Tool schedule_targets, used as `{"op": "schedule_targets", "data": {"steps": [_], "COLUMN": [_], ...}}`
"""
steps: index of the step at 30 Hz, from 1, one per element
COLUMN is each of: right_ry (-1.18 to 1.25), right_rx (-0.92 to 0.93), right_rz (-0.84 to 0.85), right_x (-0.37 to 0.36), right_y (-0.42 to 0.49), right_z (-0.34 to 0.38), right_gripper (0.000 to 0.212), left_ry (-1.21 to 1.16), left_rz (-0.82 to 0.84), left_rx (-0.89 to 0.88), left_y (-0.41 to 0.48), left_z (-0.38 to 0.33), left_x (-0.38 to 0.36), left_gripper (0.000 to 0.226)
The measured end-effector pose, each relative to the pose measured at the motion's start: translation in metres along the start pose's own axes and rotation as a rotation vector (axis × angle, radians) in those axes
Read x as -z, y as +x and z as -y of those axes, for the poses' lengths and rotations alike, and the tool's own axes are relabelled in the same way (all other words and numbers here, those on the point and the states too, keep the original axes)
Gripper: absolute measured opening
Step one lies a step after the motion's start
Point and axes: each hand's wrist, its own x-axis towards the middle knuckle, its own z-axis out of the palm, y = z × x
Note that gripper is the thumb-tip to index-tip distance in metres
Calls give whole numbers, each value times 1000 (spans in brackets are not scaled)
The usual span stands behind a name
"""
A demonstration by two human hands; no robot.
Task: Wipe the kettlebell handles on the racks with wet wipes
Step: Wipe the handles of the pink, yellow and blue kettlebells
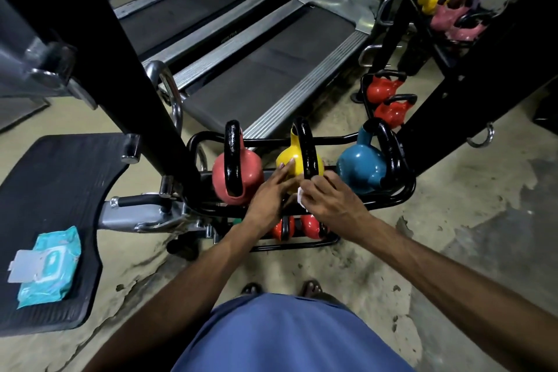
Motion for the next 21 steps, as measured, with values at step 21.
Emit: {"op": "schedule_targets", "data": {"steps": [21], "right_ry": [1704], "right_rx": [-1388], "right_rz": [-86], "right_x": [3], "right_y": [43], "right_z": [-12], "right_gripper": [37], "left_ry": [112], "left_rz": [77], "left_rx": [-31], "left_y": [4], "left_z": [-1], "left_x": [10], "left_gripper": [19]}}
